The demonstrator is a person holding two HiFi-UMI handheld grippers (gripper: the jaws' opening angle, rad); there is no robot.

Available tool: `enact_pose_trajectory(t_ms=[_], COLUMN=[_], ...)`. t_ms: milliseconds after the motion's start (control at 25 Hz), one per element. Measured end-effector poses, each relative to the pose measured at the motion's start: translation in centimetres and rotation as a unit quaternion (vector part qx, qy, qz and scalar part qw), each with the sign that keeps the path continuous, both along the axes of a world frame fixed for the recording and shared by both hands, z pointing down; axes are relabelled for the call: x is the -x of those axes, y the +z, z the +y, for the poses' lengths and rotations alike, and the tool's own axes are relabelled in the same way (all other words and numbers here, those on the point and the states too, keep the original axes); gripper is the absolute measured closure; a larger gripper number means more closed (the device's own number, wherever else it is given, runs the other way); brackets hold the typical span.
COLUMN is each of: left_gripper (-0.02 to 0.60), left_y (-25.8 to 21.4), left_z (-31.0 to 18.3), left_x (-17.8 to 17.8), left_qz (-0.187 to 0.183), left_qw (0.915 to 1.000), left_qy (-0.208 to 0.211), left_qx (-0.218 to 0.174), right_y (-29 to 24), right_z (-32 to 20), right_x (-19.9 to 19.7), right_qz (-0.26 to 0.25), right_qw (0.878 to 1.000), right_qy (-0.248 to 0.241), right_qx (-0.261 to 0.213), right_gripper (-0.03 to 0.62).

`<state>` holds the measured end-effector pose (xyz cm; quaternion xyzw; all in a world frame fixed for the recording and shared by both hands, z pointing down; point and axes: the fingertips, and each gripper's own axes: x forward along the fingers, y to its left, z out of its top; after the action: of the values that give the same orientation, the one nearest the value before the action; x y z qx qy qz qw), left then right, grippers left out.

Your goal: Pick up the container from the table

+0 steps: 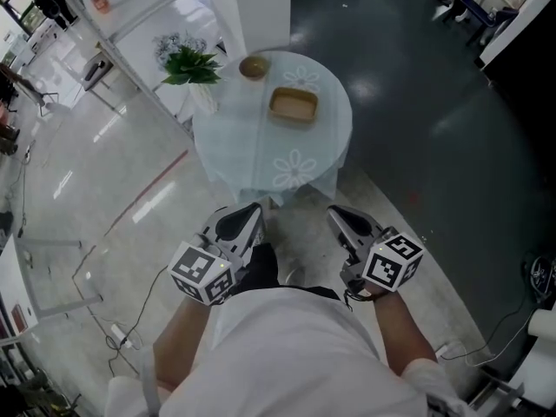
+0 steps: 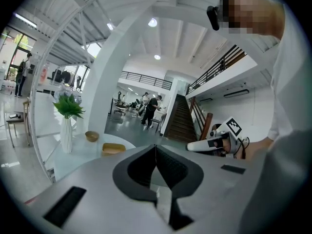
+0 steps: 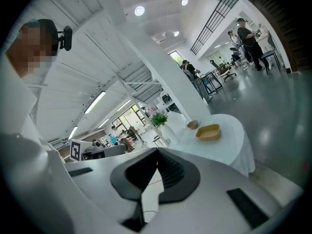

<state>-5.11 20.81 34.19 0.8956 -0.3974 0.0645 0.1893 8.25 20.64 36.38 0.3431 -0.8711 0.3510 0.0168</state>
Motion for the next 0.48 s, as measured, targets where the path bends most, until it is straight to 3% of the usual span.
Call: enact_pose_trajectory(t_ms=[480], left_gripper=[0.56], left_y=[1.8], left_z=[-10.3], left_x=[3.3], left_qz=[0.01], left_qw=[0.9995], left_qy=[0.021], left_qx=[0.024], right_y=[1.3], right_z=[-9.8], right_x=[4.2], right_qz=[0.011], right_qw=[1.0], right_qy=[0.004], right_qx=[0.023], right_gripper=[0.572])
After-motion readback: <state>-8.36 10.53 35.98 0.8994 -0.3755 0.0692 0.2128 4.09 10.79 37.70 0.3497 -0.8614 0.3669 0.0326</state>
